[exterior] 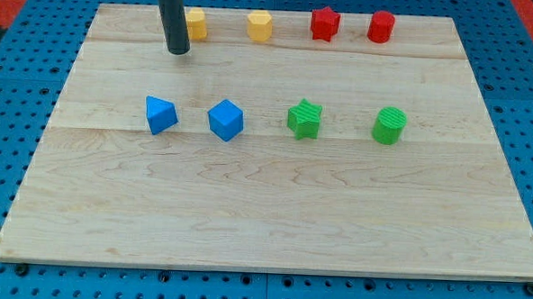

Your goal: Move your arm close to the green circle

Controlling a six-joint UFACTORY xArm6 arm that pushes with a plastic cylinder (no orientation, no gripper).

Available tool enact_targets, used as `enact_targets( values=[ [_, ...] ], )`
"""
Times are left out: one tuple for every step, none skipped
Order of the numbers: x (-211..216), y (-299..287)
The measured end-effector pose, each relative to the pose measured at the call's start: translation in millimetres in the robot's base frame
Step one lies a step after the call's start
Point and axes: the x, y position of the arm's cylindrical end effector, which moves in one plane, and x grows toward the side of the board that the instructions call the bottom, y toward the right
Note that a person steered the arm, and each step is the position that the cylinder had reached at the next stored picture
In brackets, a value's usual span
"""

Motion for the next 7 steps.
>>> enact_targets(
  values=[
    [0.6, 0.0],
    [3.8, 0.0],
    [9.0, 8.5],
    [27.7, 55.1],
    [48.2, 133.7],
    [53.1, 187.9],
    [68.1, 314.2]
  ],
)
